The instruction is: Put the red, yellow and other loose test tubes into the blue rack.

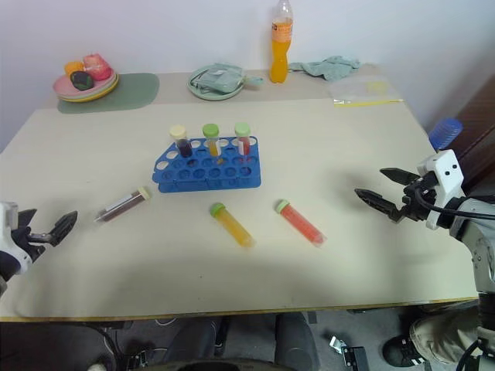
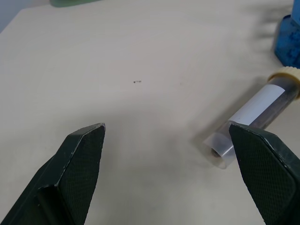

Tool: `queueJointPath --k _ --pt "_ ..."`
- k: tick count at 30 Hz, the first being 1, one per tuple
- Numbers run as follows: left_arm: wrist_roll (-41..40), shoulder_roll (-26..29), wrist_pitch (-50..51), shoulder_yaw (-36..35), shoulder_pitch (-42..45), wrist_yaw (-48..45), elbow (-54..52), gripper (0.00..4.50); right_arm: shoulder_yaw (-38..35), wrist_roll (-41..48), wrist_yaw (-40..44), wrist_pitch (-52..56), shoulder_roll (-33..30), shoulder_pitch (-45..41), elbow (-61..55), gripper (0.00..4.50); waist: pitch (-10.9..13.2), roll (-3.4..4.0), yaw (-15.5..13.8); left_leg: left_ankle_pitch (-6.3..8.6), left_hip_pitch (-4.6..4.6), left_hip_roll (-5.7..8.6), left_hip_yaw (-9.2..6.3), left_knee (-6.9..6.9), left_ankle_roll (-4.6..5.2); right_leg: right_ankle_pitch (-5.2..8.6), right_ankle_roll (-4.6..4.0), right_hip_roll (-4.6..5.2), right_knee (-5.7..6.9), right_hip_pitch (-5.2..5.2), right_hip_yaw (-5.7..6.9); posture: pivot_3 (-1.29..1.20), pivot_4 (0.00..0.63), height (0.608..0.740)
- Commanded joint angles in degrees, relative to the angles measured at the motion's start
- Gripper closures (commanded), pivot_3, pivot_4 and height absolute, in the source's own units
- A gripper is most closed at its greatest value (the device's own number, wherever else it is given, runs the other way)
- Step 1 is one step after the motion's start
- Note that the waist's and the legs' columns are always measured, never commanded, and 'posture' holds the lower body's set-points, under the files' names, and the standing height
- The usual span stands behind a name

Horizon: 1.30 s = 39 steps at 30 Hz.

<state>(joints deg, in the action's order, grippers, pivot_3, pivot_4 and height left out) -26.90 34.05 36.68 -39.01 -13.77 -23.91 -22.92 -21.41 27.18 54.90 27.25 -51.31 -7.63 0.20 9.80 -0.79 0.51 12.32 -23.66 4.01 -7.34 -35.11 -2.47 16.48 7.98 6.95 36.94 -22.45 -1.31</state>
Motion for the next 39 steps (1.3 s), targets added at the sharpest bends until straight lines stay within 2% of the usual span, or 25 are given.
queueJointPath --k 1,8,14,21,27,33,35,39 --pt "-0.45 -0.28 -0.18 -0.08 0.59 0.96 -2.00 0.18 -1.63 0.38 0.21 0.27 -1.75 -0.43 -1.82 0.00 0.00 0.00 0.03 0.00 0.00 0.00 0.00 0.00 0.00 0.00 0.01 0.00 0.00 0.00 0.00 0.00 0.150 0.740" --pt "-0.65 -0.66 -0.64 0.25 2.37 1.47 -1.84 0.18 -0.33 0.14 -1.14 1.53 -1.47 -2.11 -2.91 0.00 0.00 0.01 0.03 0.00 0.00 0.01 0.01 0.00 0.00 0.00 0.00 -0.01 0.00 0.00 0.00 0.00 0.150 0.740" --pt "-3.97 -0.21 -0.05 0.73 7.93 0.87 -2.63 0.18 1.20 1.40 -3.43 5.83 -1.23 -3.01 -9.39 0.00 0.00 0.00 -0.05 0.00 0.00 0.02 0.00 -0.01 0.00 -0.01 0.02 -0.02 0.00 0.00 0.00 0.00 0.150 0.740" --pt "-9.57 0.23 0.99 9.36 12.01 -4.74 -6.77 0.18 3.96 5.99 -5.50 17.36 -3.02 -6.43 -19.37 0.00 0.01 0.01 0.01 0.00 0.00 0.02 -0.01 -0.01 0.00 -0.01 0.02 -0.02 0.01 -0.01 0.00 0.00 0.150 0.740" --pt "-9.53 5.82 -0.43 20.69 12.21 -15.80 -8.25 0.18 16.59 8.66 -12.74 43.07 -5.68 -17.78 -25.52 0.00 0.02 0.03 0.24 0.00 -0.02 0.01 0.01 0.03 0.00 0.08 -0.15 -0.03 0.01 -0.08 -0.01 0.00 0.150 0.740" --pt "-6.38 6.06 -3.91 33.24 13.06 -21.22 -10.68 0.18 26.90 9.50 -17.70 62.43 1.43 -33.25 -21.81 0.00 0.07 0.10 0.14 0.01 -0.25 0.01 0.01 -0.01 0.02 0.08 -0.17 -0.01 0.01 -0.26 -0.02 0.00 0.150 0.740" --pt "-5.57 5.56 -5.00 35.97 13.36 -22.13 -10.89 0.18 29.83 9.98 -19.92 65.00 3.78 -36.03 -18.85 0.00 0.07 0.10 0.14 0.00 -0.35 0.03 -0.02 -0.03 0.02 0.05 -0.12 -0.01 0.01 -0.35 -0.01 0.00 0.150 0.740" --pt "-3.47 6.48 -6.81 40.10 13.02 -24.26 -11.91 0.18 35.86 13.20 -21.09 65.25 3.65 -39.16 -14.25 0.00 0.07 0.11 0.02 0.00 -0.49 0.05 -0.08 -0.07 0.02 0.00 -0.02 0.01 0.00 -0.41 0.02 0.00 0.150 0.740"
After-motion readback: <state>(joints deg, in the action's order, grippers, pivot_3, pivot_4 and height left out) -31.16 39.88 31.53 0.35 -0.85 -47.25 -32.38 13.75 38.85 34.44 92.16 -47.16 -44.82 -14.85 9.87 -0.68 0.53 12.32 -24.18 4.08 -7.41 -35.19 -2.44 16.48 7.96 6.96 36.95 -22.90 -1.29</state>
